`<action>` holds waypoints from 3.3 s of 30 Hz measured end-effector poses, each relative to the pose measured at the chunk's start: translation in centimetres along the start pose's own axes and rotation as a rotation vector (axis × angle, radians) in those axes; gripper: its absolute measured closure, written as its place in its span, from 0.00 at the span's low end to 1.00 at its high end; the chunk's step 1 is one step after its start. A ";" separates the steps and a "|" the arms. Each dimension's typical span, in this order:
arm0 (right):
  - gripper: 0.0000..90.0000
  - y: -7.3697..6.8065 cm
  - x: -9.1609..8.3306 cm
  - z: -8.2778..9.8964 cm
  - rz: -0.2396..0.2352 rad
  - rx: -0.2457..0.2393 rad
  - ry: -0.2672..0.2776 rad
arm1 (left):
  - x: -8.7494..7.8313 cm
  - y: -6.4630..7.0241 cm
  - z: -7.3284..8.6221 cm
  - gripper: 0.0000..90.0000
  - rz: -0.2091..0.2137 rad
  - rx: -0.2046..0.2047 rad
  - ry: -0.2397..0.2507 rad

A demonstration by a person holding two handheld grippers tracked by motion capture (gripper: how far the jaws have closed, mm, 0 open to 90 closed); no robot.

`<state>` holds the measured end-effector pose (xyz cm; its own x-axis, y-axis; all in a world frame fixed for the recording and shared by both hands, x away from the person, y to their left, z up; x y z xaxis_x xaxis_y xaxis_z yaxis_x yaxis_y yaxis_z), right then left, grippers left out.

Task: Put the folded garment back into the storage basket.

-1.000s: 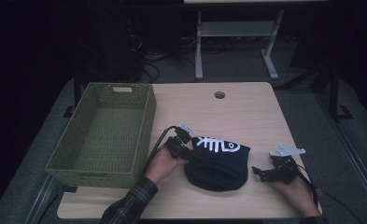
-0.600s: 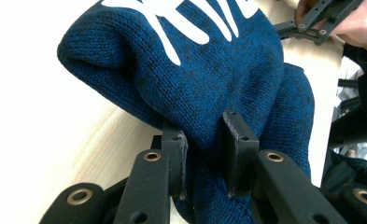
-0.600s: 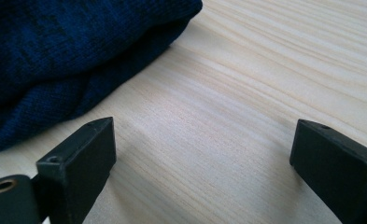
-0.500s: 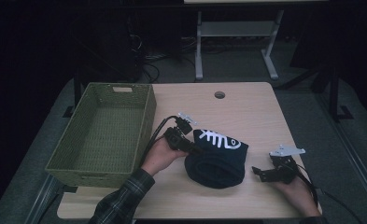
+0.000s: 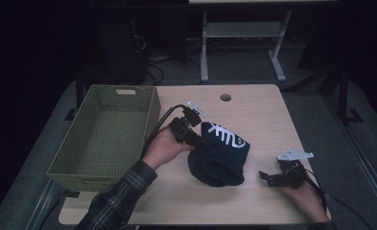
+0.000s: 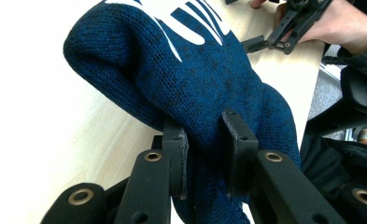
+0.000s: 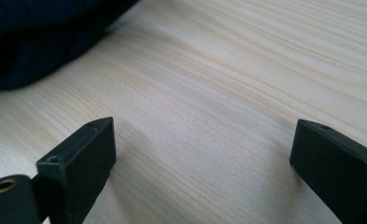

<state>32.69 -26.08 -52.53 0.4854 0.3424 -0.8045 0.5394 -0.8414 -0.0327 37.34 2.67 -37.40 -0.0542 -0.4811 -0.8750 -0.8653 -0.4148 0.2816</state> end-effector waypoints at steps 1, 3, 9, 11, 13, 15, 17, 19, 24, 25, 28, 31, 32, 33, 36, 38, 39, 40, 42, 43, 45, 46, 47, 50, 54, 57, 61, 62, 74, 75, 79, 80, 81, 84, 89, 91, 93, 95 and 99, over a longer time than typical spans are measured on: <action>0.07 0.0 0.0 0.0 0.000 0.000 0.000 | -0.3 0.1 -0.1 0.82 -0.002 0.003 -0.003; 0.07 0.0 0.0 0.0 0.000 0.000 0.000 | -0.9 0.2 -0.3 0.82 -0.001 0.009 -0.009; 0.07 0.0 0.0 0.0 0.000 0.001 0.000 | -2.4 0.4 -0.6 0.82 -0.007 0.028 -0.024; 0.07 0.0 0.0 0.0 0.001 0.000 0.000 | -2.9 0.5 -0.6 0.82 -0.006 0.028 -0.024; 0.07 0.0 0.0 0.0 0.001 0.001 0.000 | -3.3 0.4 -0.5 0.82 -0.008 0.026 -0.028; 0.07 0.0 0.0 0.0 0.002 0.001 0.000 | -3.8 0.4 -0.5 0.82 -0.011 0.025 -0.030; 0.07 0.0 0.0 0.0 0.003 0.001 0.000 | -4.4 0.3 -0.4 0.82 -0.011 0.024 -0.029; 0.07 0.0 0.0 0.0 0.002 0.002 0.000 | -5.0 0.3 -0.3 0.82 -0.014 0.024 -0.026; 0.07 0.0 0.0 0.0 0.003 0.002 0.000 | -6.6 0.0 0.0 0.82 -0.020 0.015 -0.017; 0.07 0.0 0.0 0.0 0.002 0.002 0.000 | -6.9 0.0 0.1 0.82 -0.023 0.010 -0.015; 0.07 0.0 0.0 0.0 0.002 0.002 0.000 | -7.8 -0.1 0.5 0.82 -0.033 0.004 -0.017; 0.07 0.0 0.0 0.0 0.002 0.003 0.001 | -8.7 -0.2 0.8 0.82 -0.043 -0.003 -0.017; 0.07 0.0 0.0 0.0 0.002 0.003 0.001 | -9.2 -0.3 0.9 0.82 -0.050 -0.008 -0.014; 0.07 0.0 0.0 0.0 0.002 0.002 0.000 | -9.6 -0.4 1.1 0.82 -0.056 -0.012 -0.012; 0.07 0.0 0.0 0.0 0.003 0.002 0.000 | -10.6 -0.5 1.4 0.82 -0.065 -0.018 0.003; 0.07 0.0 0.0 0.0 0.003 0.003 0.000 | -11.3 -0.6 1.7 0.82 -0.068 -0.024 0.014; 0.07 0.0 0.0 0.0 0.002 0.002 0.000 | -11.6 -0.6 1.8 0.82 -0.072 -0.029 0.021; 0.07 0.0 0.0 0.0 0.003 0.003 0.000 | -11.9 -0.7 1.9 0.82 -0.075 -0.034 0.024; 0.07 0.1 0.0 0.0 0.004 0.003 0.000 | -12.5 -0.7 2.2 0.82 -0.084 -0.035 0.020; 0.07 0.1 0.0 0.0 0.004 0.004 0.000 | -12.7 -0.7 2.3 0.82 -0.089 -0.037 0.019; 0.07 0.1 0.0 0.0 0.005 0.006 0.001 | -13.3 -0.8 2.7 0.82 -0.098 -0.044 0.023; 0.07 0.1 0.0 0.0 0.005 0.006 0.001 | -13.6 -0.9 2.9 0.82 -0.101 -0.047 0.023; 0.07 0.1 0.0 0.0 0.005 0.006 0.001 | -14.0 -1.0 3.1 0.82 -0.105 -0.048 0.022; 0.07 0.1 0.0 0.0 0.005 0.006 0.001 | -14.9 -1.2 3.6 0.82 -0.114 -0.063 0.031; 0.07 0.1 0.0 0.0 0.005 0.006 0.001 | -16.2 -1.4 4.3 0.82 -0.127 -0.075 0.039; 0.07 0.1 0.0 0.0 0.006 0.006 0.001 | -17.1 -1.6 4.9 0.82 -0.131 -0.095 0.055; 0.07 0.1 0.0 0.0 0.007 0.007 0.001 | -18.3 -1.9 5.8 0.82 -0.138 -0.113 0.068; 0.07 0.1 0.0 0.0 0.007 0.008 0.001 | -18.7 -2.0 6.0 0.82 -0.145 -0.116 0.072; 0.07 0.1 0.0 0.0 0.009 0.009 0.002 | -22.1 -2.8 9.1 0.83 -0.174 -0.165 0.127; 0.07 0.1 0.0 0.0 0.009 0.009 0.002 | -22.4 -2.9 9.4 0.83 -0.175 -0.168 0.130; 0.07 0.1 0.0 0.0 0.009 0.008 0.002 | -23.3 -3.4 10.6 0.83 -0.172 -0.175 0.153; 0.07 0.1 0.0 0.0 0.009 0.009 0.002 | -23.5 -3.5 11.0 0.83 -0.172 -0.176 0.159; 0.07 0.1 0.0 0.0 0.009 0.007 -0.001 | -23.7 -3.6 11.3 0.83 -0.173 -0.180 0.167; 0.07 0.1 0.0 0.0 0.010 0.008 0.001 | -24.4 -4.2 12.4 0.83 -0.174 -0.185 0.183; 0.07 0.2 0.0 0.0 0.011 0.004 0.002 | -25.4 -5.2 14.3 0.83 -0.179 -0.208 0.204; 0.07 0.2 0.0 0.0 0.010 0.005 0.002 | -25.5 -5.5 14.9 0.83 -0.180 -0.214 0.204; 0.07 0.2 0.0 0.0 0.010 0.005 0.002 | -25.6 -5.8 15.6 0.83 -0.182 -0.221 0.202; 0.07 0.2 0.0 0.0 0.010 0.005 0.002 | -25.6 -6.1 16.1 0.83 -0.182 -0.229 0.200; 0.07 0.2 0.0 0.0 0.010 0.006 0.003 | -25.0 -7.0 17.1 0.83 -0.174 -0.245 0.201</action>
<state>32.79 -26.19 -52.53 0.4925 0.3353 -0.8031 0.5302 -0.8474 -0.0286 36.19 30.81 -24.28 0.2035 -0.5197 -0.8298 -0.7063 -0.6649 0.2431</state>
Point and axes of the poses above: each handheld gripper's, and its own axes: x roughly forward along the jaws, z roughly out of its underside, y roughly to its right, the point moved 6 cm from there along x, roughly forward along the jaws, and after that the axes turned 9 degrees about -y, right-handed, at the moved point
